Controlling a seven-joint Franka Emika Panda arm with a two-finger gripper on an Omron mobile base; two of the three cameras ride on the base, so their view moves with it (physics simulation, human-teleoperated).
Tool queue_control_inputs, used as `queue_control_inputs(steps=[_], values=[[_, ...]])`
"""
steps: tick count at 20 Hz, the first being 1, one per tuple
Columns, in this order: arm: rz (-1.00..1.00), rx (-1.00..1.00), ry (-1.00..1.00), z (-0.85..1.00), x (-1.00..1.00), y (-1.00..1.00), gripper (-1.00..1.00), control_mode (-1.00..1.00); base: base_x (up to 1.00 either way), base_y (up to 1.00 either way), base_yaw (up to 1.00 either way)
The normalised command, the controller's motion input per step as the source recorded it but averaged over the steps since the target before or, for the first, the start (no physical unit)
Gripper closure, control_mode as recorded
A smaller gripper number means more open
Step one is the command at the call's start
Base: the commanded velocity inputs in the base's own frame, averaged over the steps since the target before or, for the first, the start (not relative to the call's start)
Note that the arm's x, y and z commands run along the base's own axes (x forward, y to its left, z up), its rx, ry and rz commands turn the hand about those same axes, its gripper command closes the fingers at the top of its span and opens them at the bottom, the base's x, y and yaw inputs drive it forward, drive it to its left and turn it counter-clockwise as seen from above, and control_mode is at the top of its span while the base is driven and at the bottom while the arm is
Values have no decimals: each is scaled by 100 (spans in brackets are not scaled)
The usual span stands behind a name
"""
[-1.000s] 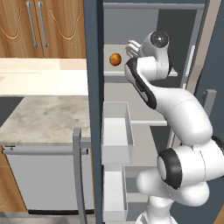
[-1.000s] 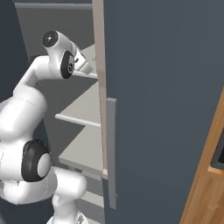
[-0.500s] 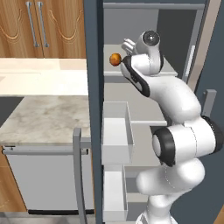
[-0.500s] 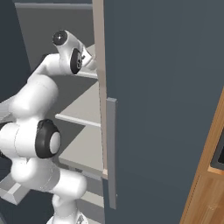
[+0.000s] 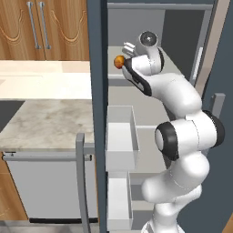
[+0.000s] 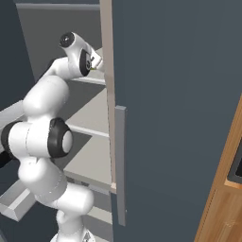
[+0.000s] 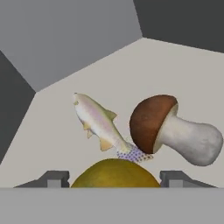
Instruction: Take the mushroom and orange from the second highest rack and move them to the highest rack where the fish and peach are located, to maximize freezer space. Close the freezer door after rearranging.
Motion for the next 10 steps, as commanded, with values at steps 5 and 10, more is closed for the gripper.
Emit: queue_control_inputs(steps=[5, 10], values=[[11, -7, 0, -55, 35, 0, -100, -100, 0, 0, 0], [18, 0, -10, 6, -16, 0, -100, -100, 0, 0, 0]])
